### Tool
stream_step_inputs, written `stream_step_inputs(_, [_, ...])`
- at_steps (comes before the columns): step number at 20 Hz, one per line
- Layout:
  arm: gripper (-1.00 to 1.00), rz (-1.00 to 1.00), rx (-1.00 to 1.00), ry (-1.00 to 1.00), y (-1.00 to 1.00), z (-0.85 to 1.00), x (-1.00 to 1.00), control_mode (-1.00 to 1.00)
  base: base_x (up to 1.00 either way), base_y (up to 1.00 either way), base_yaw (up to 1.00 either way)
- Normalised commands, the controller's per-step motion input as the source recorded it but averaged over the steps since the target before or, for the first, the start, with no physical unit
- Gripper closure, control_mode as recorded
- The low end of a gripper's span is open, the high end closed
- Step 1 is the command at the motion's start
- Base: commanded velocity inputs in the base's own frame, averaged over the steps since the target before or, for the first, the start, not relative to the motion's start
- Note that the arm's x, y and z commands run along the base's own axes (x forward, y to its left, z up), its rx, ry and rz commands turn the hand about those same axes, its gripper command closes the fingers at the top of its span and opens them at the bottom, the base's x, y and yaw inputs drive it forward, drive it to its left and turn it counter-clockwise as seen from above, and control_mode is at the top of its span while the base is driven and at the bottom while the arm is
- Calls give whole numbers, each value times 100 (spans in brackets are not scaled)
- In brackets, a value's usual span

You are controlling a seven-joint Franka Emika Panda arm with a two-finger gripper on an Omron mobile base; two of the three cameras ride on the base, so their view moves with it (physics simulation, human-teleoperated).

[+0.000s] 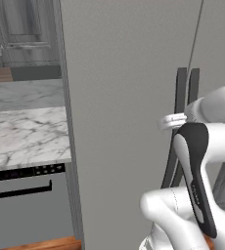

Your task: Open the freezer door, pick up the ice cube tray from the freezer, and place it on the dining counter.

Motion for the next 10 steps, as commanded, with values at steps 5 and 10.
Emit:
stream_step_inputs(5, [-100,0,0,-9,0,1,0,-100,0,0,0])
stream_step_inputs(10, [-100,0,0,-3,0,11,-13,-100,0,0,0])
